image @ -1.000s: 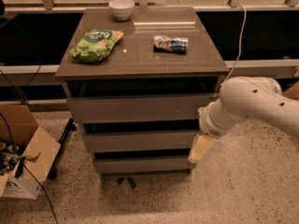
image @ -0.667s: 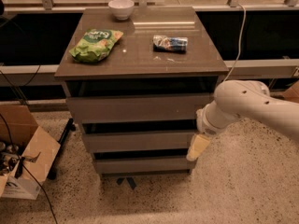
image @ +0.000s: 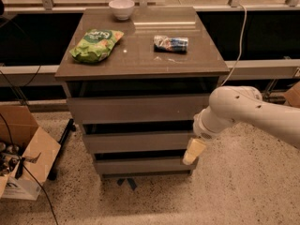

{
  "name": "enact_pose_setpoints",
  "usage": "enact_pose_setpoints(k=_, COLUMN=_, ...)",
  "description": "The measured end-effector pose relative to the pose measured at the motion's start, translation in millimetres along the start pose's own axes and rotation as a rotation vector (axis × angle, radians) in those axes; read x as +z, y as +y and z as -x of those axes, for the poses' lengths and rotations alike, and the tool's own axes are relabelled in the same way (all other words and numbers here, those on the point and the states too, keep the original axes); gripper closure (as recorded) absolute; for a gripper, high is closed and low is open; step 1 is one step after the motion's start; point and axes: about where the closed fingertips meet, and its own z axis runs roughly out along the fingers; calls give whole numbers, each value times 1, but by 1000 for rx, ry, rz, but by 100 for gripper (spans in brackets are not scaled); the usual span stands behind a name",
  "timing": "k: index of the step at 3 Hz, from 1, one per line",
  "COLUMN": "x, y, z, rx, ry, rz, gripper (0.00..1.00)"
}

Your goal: Open middle drawer

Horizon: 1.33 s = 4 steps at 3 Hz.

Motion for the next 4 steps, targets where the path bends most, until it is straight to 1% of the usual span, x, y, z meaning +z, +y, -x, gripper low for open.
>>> enact_pose_setpoints(k=1, x=22, y=3, z=2, rx=34, ry=-49, rz=-4, gripper=0)
enact_pose_setpoints(k=2, x=51, y=5, z=3, rx=85, ry=-93, rz=1, gripper=0)
enact_pose_setpoints(k=3, x=81, y=1, z=6, rx=128, ry=-134, rz=11, gripper=0)
enact_pose_setpoints(k=4, x=109, y=-9, z=8, rx=141, ry=-149, rz=21, gripper=0)
